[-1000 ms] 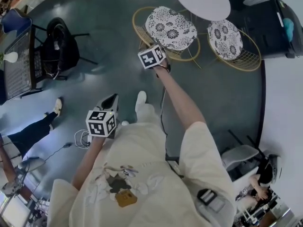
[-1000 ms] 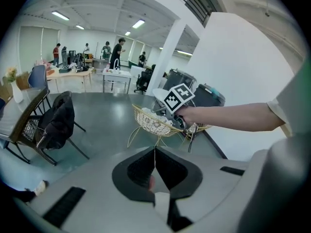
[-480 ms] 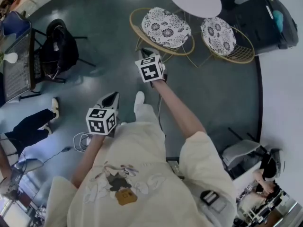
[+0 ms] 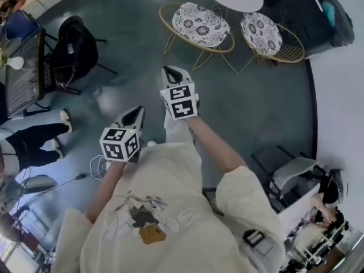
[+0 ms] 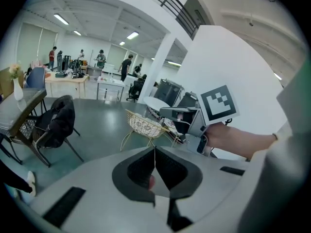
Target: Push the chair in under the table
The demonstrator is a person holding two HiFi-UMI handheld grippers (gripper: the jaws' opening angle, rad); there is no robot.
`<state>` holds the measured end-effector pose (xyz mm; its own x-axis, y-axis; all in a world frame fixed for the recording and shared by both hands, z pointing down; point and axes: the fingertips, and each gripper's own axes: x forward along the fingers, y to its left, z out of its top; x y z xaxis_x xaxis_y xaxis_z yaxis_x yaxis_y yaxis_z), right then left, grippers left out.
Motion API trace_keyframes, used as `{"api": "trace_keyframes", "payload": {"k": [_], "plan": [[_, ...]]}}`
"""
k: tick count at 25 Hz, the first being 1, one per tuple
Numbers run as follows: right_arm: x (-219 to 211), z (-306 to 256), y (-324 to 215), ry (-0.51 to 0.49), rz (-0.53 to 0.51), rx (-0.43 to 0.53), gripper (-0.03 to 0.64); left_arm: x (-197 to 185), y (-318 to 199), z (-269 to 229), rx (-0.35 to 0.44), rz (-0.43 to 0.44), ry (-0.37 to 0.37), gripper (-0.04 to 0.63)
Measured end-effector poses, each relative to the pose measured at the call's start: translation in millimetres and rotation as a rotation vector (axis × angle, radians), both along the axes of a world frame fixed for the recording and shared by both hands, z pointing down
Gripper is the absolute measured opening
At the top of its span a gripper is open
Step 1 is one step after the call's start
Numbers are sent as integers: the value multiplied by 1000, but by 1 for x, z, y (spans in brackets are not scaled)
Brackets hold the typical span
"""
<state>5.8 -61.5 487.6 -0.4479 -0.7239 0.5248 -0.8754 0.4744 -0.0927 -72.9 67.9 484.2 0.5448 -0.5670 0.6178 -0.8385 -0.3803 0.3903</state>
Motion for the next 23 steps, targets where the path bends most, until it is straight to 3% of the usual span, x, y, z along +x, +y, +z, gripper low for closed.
{"api": "trace_keyframes", "payload": {"k": [16,23], "plan": [[-39,-51,164,-75,0,75,8,-45,111,-11,61,-47,25,11],[-49,-50,215,-84,11,51,8,-53,139,-23,92,-43,35,11]]}}
